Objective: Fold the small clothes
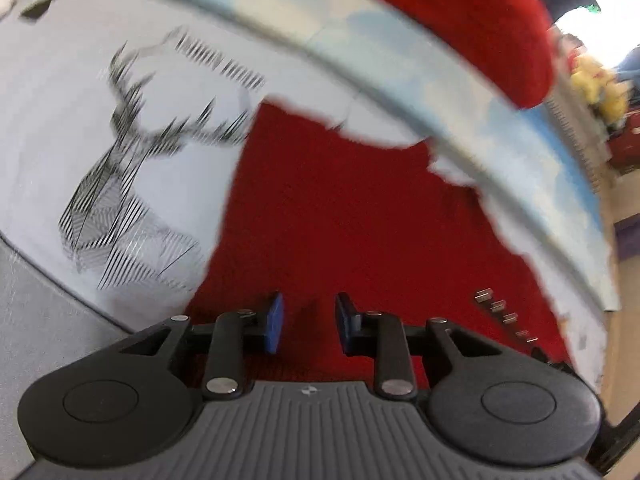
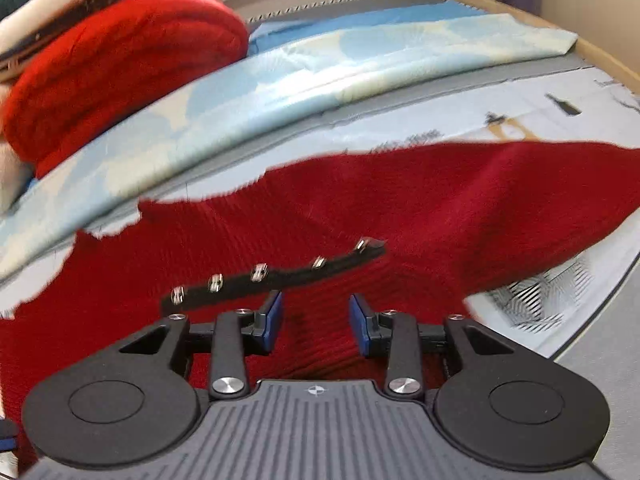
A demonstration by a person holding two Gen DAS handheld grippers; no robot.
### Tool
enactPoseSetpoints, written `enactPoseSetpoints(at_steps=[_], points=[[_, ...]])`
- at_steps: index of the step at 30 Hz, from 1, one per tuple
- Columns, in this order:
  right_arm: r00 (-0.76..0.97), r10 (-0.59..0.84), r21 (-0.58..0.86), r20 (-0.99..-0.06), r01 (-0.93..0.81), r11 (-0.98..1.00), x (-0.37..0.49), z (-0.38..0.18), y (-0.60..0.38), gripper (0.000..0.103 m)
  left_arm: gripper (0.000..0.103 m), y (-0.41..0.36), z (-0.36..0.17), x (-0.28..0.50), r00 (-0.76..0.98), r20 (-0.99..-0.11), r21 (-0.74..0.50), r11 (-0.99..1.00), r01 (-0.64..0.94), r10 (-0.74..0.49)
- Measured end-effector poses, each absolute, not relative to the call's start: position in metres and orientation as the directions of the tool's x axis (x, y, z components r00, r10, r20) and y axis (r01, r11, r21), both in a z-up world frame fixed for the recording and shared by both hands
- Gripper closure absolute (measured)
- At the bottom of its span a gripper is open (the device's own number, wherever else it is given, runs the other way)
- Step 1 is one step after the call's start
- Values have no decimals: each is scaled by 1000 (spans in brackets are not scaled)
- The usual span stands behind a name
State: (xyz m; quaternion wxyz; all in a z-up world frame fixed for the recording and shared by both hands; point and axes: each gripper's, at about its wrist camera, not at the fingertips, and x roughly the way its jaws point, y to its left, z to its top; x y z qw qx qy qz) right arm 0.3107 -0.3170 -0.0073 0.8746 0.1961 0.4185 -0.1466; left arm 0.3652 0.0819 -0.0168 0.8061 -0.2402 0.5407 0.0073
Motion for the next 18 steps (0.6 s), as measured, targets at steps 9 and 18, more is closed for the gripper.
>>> enactPoseSetpoints(at_steps=[9,18], points=[[732,-133,282,-668,415,865,250,87,-377,43,47,44,30,344,509,-840,-261,963,-72,-190],[672,-134,346,-728,530,775,205,66,-417,40,39,37,35,299,541,-828,-196,980,-36,-146]])
